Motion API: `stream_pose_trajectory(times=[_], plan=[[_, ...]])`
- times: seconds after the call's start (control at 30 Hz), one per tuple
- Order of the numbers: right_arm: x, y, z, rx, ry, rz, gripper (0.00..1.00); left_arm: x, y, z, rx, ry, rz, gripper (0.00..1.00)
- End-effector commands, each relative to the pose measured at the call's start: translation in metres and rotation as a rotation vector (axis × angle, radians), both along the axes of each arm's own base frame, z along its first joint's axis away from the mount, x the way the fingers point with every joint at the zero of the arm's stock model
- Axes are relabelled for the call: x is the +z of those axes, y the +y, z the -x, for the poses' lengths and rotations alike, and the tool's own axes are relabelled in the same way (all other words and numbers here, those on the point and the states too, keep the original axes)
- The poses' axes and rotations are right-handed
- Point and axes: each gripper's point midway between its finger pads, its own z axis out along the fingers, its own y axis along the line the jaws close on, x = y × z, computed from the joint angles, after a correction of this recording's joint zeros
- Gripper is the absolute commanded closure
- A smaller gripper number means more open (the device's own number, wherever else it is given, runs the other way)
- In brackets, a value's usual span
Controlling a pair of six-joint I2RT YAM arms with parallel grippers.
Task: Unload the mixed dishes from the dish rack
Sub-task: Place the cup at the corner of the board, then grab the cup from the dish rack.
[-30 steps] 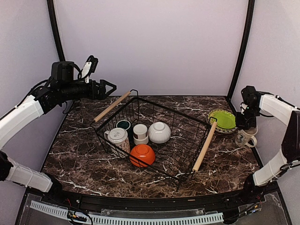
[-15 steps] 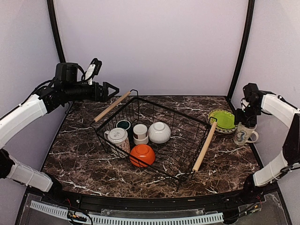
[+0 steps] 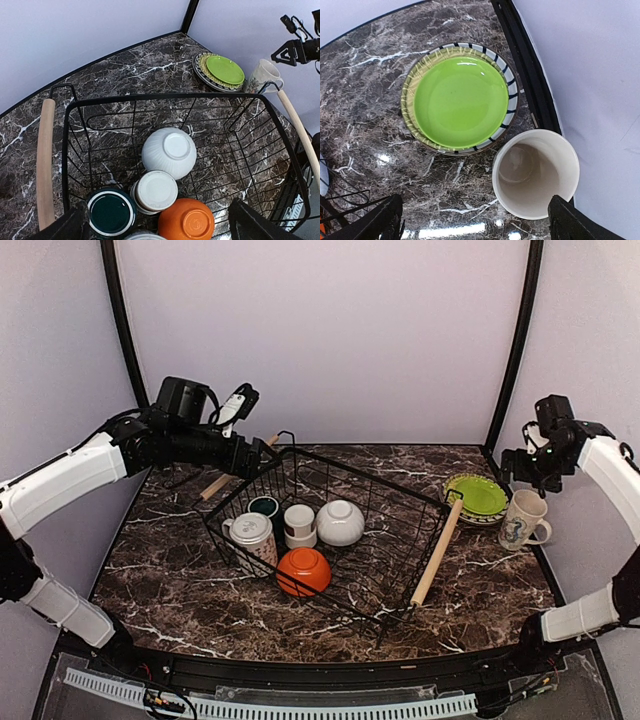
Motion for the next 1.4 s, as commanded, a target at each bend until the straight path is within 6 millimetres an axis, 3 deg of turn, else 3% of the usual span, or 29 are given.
stream_pose_trajectory(times=[0.0,0.13,0.2,0.33,0.53,0.73,1.03,1.37], plan=[[0.043,0.011,-0.003,0.032,-0.176,-0.022,0.01,-0.012,0.002,0.006,0.008,-0.025,-0.16,0.05],[0.077,0.009,0.005,-0.021,-0.38,-0.065,0.01,-0.031,0.005,0.012,0.022,0.02,-0.242,0.05],[0.1,0.021,0.013,0.046,-0.496,-0.094,0.01,-0.041,0.01,0.017,0.031,0.054,-0.28,0.05],[0.117,0.052,0.022,0.215,-0.591,-0.185,0.01,-0.059,0.025,0.028,0.046,0.122,-0.384,0.05],[0.107,0.064,0.02,0.262,-0.556,-0.243,0.01,-0.088,0.037,0.047,0.021,0.244,-0.537,0.04],[0.102,0.069,0.023,0.283,-0.542,-0.259,0.01,-0.111,0.029,0.062,-0.062,0.331,-0.627,0.04],[0.108,0.07,0.033,0.298,-0.556,-0.252,0.01,-0.137,0.045,0.061,-0.061,0.379,-0.808,0.02],[0.105,0.071,0.033,0.301,-0.551,-0.261,0.01,-0.157,0.032,0.059,-0.1,0.413,-0.81,0.01]])
